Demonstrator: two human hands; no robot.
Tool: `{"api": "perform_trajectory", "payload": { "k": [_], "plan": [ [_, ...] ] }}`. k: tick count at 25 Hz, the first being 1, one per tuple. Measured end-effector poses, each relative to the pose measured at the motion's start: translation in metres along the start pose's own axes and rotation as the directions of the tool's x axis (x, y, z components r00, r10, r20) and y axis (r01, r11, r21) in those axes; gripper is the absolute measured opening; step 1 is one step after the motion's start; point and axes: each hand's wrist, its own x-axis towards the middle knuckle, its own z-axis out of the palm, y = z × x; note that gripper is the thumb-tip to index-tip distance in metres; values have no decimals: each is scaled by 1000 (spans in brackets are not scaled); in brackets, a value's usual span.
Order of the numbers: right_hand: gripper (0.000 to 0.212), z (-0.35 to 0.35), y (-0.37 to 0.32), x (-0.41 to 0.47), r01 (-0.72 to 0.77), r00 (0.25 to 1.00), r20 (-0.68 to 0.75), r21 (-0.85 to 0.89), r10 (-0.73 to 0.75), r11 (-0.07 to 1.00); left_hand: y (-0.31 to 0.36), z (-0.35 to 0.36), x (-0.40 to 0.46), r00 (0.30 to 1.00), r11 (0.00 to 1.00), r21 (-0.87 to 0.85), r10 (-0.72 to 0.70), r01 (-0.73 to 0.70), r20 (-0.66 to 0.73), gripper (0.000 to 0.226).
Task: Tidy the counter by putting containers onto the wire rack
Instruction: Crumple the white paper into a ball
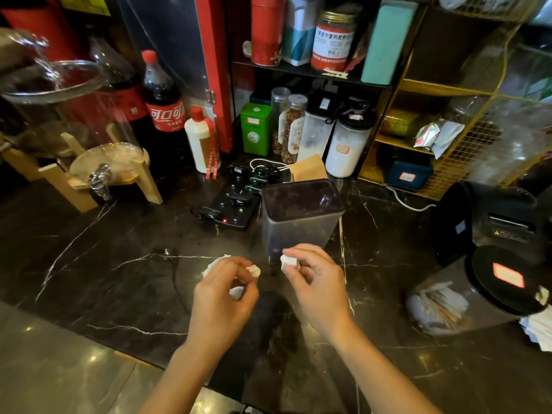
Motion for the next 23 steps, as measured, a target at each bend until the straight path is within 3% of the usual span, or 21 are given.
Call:
{"api": "perform_trajectory", "payload": {
  "k": [6, 14, 19, 23],
  "plan": [
    [34, 25, -12, 0, -24, 999, 37, -28, 25, 999, -23, -24, 7, 985, 987, -131, -113, 96, -129, 23],
    [15, 56, -24, 11, 52, 999, 10, -118, -51, 992, -48, -40, 15, 995, 992, -107, -69, 61, -71, 18],
    [26, 60, -25, 12, 143, 990, 18, -153, -142, 978, -54, -36, 21, 999, 997, -61, -39, 37, -24, 19],
    [29, 61, -21, 10, 149, 989, 18, -151, -148, 977, -60, -33, 20, 998, 997, -48, -59, 60, 12, 33]
  ]
}}
